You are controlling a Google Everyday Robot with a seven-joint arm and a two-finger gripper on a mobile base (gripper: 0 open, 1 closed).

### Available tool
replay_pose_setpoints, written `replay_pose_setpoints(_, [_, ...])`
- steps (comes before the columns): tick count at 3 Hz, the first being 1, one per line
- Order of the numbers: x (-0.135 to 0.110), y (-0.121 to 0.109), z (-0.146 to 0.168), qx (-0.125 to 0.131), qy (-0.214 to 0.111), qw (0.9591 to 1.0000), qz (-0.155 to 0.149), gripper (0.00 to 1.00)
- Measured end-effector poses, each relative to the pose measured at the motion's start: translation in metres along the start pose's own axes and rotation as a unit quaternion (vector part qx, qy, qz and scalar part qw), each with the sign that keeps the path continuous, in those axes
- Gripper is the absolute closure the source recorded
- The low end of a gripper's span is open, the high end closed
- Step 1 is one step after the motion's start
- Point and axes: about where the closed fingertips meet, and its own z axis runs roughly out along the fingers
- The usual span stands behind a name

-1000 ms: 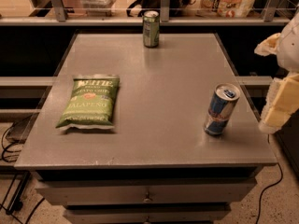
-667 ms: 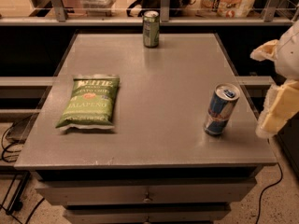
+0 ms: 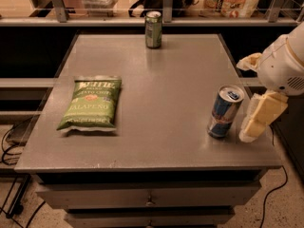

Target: Move redbull can near green can

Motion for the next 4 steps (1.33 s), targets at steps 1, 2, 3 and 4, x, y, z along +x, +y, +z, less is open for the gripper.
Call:
replay_pose_setpoints(1, [-0.005,-0.003,0.022,-0.016,-0.008,0.9998,0.000,0.18])
replay_pose_setpoints(2, [-0.011,-0.004,0.036,-0.030,-0.017,0.9994,0.005,0.41])
replay_pose_setpoints(3, [-0.017,-0.006,0.034,-0.029,-0.021,0.9993,0.006,0.64])
replay_pose_setpoints(4, [-0.026,-0.015,0.018,-0.015,-0.027,0.9995,0.004,0.88])
